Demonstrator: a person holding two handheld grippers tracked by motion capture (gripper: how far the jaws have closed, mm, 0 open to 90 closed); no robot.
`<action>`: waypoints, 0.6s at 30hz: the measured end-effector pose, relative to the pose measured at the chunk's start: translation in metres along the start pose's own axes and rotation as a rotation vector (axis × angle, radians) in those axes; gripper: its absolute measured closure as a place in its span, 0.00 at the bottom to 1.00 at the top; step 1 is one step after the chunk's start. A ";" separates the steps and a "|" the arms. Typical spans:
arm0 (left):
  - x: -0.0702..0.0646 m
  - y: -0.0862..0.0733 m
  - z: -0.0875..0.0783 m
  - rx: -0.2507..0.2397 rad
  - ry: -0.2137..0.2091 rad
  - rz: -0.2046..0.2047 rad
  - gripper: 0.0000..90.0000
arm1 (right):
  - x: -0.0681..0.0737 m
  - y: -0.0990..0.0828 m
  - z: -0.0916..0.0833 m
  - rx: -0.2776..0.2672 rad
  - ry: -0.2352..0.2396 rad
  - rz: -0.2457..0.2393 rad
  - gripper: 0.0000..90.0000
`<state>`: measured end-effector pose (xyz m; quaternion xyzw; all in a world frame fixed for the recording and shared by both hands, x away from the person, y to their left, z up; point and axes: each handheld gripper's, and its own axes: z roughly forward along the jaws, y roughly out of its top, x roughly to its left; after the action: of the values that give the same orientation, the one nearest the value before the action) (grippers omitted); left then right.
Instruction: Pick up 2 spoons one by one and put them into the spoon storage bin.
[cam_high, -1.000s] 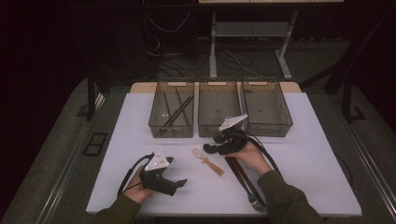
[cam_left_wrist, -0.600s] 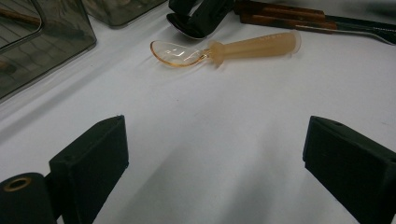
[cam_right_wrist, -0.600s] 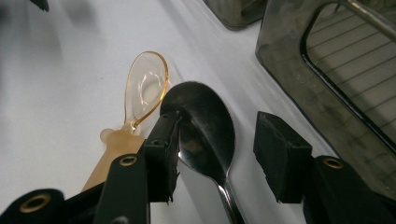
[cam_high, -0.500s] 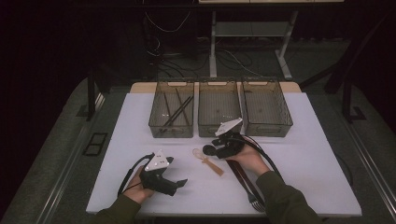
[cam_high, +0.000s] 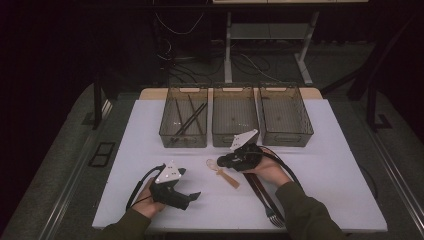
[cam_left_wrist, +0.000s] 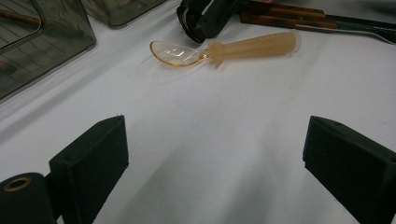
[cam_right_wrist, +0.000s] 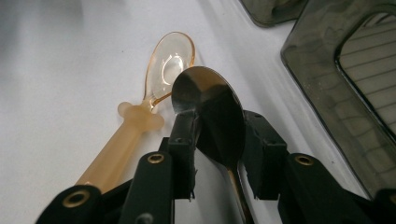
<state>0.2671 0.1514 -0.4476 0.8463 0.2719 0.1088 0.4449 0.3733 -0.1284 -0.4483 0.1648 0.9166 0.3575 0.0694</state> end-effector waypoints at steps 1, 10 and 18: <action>0.000 0.000 0.000 0.000 0.000 0.001 0.06 | -0.001 0.000 0.000 -0.002 0.002 -0.011 0.76; 0.000 0.000 0.000 0.002 0.002 0.002 0.06 | -0.002 -0.001 -0.005 0.002 0.023 -0.040 0.90; 0.000 0.000 0.001 0.002 0.003 0.001 0.07 | -0.001 -0.002 -0.008 0.004 0.030 -0.077 0.95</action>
<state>0.2675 0.1510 -0.4478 0.8468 0.2721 0.1099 0.4437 0.3721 -0.1350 -0.4435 0.1242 0.9239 0.3552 0.0690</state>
